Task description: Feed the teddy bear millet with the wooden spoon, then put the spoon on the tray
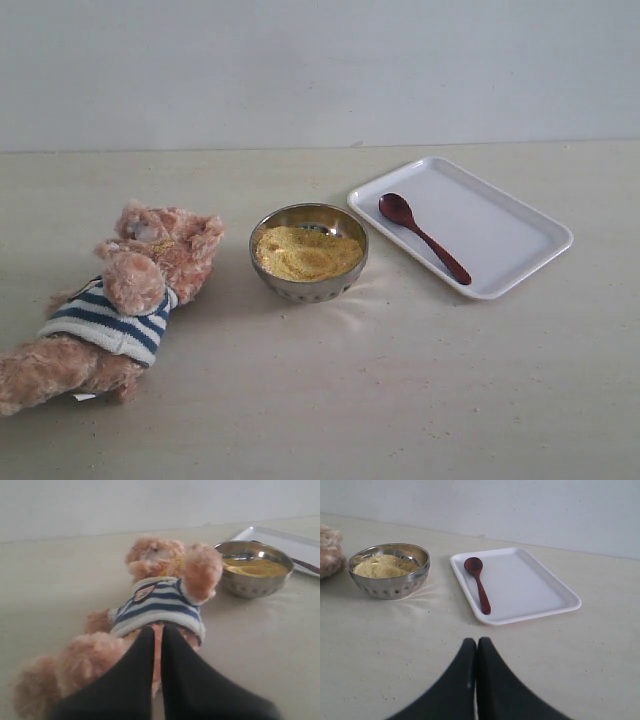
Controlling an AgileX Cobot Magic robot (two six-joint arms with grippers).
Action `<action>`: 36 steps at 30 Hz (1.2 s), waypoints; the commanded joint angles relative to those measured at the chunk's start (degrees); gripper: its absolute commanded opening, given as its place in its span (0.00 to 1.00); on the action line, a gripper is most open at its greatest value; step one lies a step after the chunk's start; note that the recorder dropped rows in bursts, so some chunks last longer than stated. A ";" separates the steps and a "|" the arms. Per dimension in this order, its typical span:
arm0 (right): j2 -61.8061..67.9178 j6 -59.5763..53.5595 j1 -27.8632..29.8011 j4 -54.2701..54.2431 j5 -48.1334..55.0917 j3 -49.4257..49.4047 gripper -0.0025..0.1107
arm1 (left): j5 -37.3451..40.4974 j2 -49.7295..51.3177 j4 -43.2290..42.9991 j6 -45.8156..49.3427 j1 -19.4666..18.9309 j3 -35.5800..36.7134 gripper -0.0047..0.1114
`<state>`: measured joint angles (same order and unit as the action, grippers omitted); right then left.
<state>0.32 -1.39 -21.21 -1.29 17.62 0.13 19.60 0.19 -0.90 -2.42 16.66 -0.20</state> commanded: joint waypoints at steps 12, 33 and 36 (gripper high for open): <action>-0.32 -0.46 0.10 0.04 -0.64 -0.13 0.02 | 0.63 -0.19 -0.58 1.03 -20.41 0.20 0.08; -0.32 -0.46 0.10 0.04 -0.64 -0.13 0.02 | 0.83 -0.19 -0.58 5.06 -24.61 0.20 0.08; -0.32 -0.46 0.10 0.04 -0.64 -0.13 0.02 | 0.83 -0.19 -0.58 5.06 -24.61 0.20 0.08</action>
<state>0.32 -1.39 -21.21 -1.29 17.62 0.00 20.10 0.19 -1.48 2.23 -7.90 -0.20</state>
